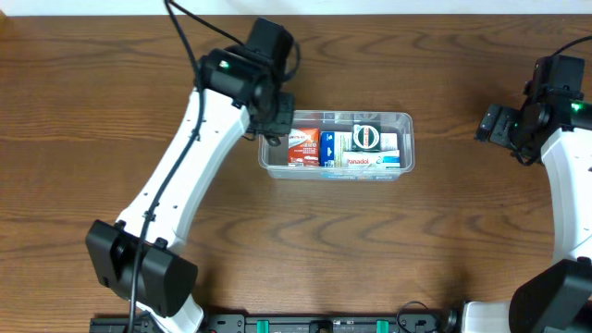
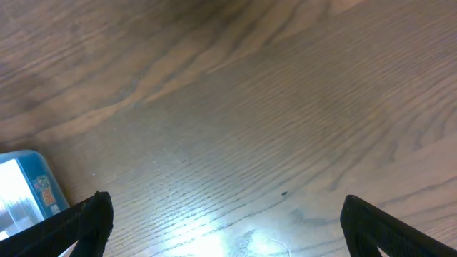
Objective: Pack container
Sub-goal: 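Carry the bottle over the container and lower it into the left end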
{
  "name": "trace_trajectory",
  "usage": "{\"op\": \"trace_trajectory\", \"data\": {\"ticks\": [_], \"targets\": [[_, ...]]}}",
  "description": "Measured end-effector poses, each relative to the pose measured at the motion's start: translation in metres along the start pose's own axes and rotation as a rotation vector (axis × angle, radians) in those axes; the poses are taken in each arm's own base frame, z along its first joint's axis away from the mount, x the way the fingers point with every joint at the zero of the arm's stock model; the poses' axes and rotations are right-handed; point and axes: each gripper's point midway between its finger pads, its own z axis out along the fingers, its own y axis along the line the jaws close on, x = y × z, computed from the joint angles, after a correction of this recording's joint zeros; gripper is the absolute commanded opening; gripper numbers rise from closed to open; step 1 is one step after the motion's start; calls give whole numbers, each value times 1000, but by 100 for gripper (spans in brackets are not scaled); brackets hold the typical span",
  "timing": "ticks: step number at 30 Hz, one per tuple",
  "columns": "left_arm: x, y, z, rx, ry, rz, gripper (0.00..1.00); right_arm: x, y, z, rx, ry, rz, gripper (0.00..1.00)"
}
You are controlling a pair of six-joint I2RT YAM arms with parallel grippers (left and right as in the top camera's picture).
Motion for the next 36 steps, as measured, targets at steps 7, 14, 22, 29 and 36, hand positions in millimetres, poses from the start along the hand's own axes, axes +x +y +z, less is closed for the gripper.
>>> {"op": "trace_trajectory", "data": {"ticks": [7, 14, 22, 29, 36], "targets": [[-2, -11, 1, 13, -18, -2, 33, 0, 0, 0, 0, 0, 0, 99], [-4, -12, 21, 3, 14, -23, 33, 0, 0, 0, 0, 0, 0, 99], [0, -10, 60, -30, 92, -56, 33, 0, 0, 0, 0, 0, 0, 99], [-4, -5, 87, -78, 106, -75, 33, 0, 0, 0, 0, 0, 0, 99], [-6, 5, 108, -147, 113, -69, 33, 0, 0, 0, 0, 0, 0, 99]]}}
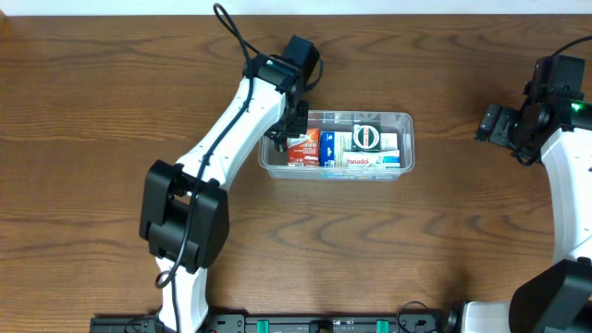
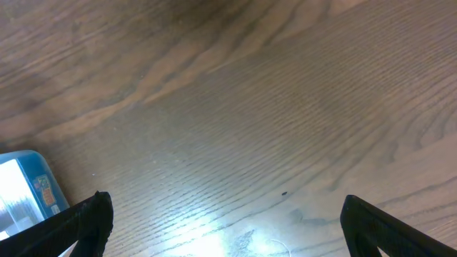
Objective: Pack container
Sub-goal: 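Carry the bottle over the container and lower it into the left end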
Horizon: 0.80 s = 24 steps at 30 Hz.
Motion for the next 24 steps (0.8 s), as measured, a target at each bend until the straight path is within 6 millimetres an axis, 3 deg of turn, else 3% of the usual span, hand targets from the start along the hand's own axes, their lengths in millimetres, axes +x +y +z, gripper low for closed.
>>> {"op": "trace_trajectory", "data": {"ticks": [6, 24], "targets": [[-1, 3, 13, -35, 9, 2, 33, 0, 0, 0, 0, 0, 0, 99], [-6, 2, 27, -48, 3, -8, 34, 0, 0, 0, 0, 0, 0, 99]]}}
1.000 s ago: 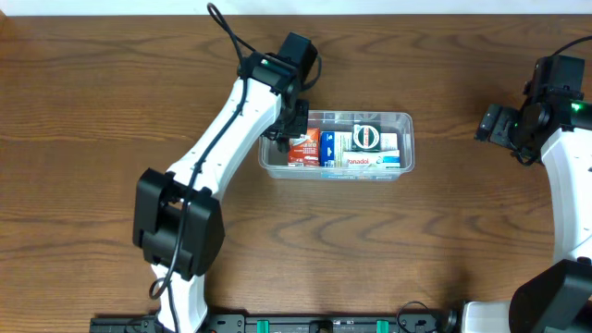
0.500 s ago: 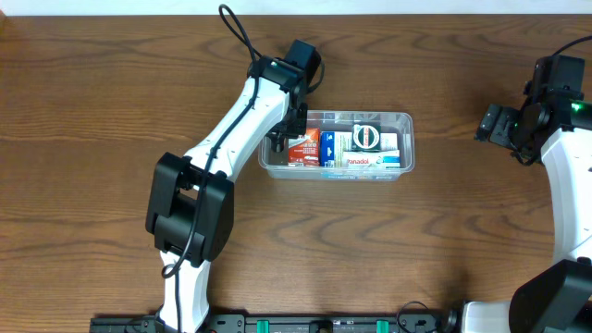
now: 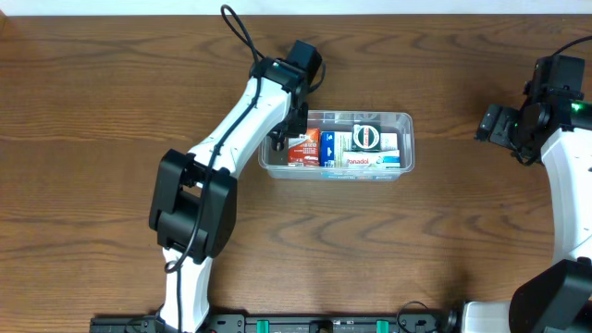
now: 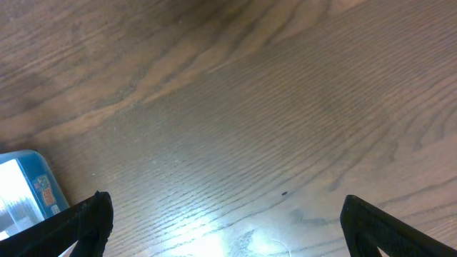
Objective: Pack container
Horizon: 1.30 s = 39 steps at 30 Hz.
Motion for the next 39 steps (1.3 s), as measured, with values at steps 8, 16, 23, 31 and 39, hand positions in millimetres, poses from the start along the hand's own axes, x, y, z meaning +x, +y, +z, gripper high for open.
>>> {"op": "trace_trajectory", "data": {"ticks": [8, 16, 23, 31, 39], "targets": [[2, -2, 8, -7, 14, -7, 66, 0, 0, 0, 0, 0, 0, 99], [2, -1, 8, -8, 14, -7, 66, 0, 0, 0, 0, 0, 0, 99], [1, -1, 3, -6, 4, -7, 64, 0, 0, 0, 0, 0, 0, 99], [-12, 4, -49, 43, -113, -31, 65, 0, 0, 0, 0, 0, 0, 99], [-28, 34, -90, 70, -213, -103, 65, 0, 0, 0, 0, 0, 0, 99]]}}
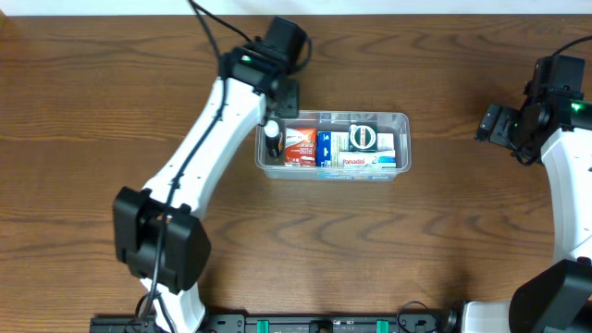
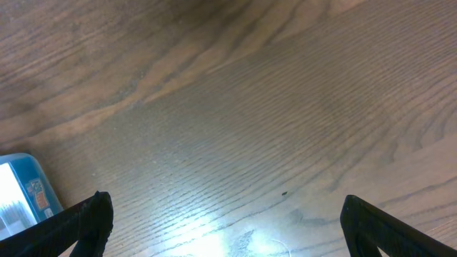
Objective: Pack container
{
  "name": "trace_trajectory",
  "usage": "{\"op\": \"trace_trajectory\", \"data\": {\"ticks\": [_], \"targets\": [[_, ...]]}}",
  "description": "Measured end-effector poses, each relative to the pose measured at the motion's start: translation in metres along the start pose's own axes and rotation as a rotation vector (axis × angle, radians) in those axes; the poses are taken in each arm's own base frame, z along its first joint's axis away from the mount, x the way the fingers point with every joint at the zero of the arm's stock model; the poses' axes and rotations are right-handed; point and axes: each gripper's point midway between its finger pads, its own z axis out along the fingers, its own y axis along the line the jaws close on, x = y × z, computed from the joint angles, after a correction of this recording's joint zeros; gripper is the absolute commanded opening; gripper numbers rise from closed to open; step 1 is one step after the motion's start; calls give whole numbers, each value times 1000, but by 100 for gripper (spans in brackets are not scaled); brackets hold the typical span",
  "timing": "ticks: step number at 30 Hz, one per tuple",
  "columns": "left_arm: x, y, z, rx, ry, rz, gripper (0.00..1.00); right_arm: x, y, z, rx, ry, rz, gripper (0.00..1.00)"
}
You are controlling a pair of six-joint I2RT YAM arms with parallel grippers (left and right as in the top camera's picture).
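A clear plastic container (image 1: 400, 146) lies mid-table, filled with an orange-red box (image 1: 298, 146), white and green boxes and a round black-and-white item (image 1: 363, 138). A small white bottle with a dark cap (image 1: 271, 139) stands in its left end. My left gripper (image 1: 277, 104) hovers over the container's far-left rim, apart from the bottle, with nothing in it. My right gripper (image 1: 493, 124) rests far to the right over bare wood, its fingers (image 2: 86, 220) spread wide open and empty. The container's blue corner (image 2: 25, 194) shows at the right wrist view's left edge.
The wooden table (image 1: 388, 250) stretches around the container. The left arm's white links (image 1: 199, 157) cross the table from the front left toward the container. The right arm (image 1: 569, 176) runs along the right edge.
My left gripper was down inside the container's left end; now it is raised over the rim, and a small white bottle shows there. The container sits slightly further left. The right arm is unchanged.
My left gripper first stood at the container's left rim, then sat down inside the left end at the two later moments. Now it is lifted clear and the small bottle stands in that end. My right gripper stayed open at the right throughout.
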Motion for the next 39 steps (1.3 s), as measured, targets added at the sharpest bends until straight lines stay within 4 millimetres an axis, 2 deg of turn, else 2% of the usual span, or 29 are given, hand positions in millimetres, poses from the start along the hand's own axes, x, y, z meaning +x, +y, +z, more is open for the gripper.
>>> {"op": "trace_trajectory", "data": {"ticks": [4, 11, 14, 15, 21, 26, 39], "targets": [[-10, 34, 0, -29, -2, -72, 65, 0, 0, 0, 0, 0, 0, 99], [-7, 104, 5, -111, 64, -206, 66, 0, 0, 0, 0, 0, 0, 99], [-4, 131, 5, -139, 88, -256, 87, 0, 0, 0, 0, 0, 0, 99], [-2, 141, 5, -149, 98, -273, 99, 0, 0, 0, 0, 0, 0, 99], [5, 183, 4, -189, 127, -370, 98, 0, 0, 0, 0, 0, 0, 99], [6, 192, 4, -196, 128, -392, 98, 0, 0, 0, 0, 0, 0, 99], [6, 193, 4, -196, 128, -392, 98, 0, 0, 0, 0, 0, 0, 99]]}}
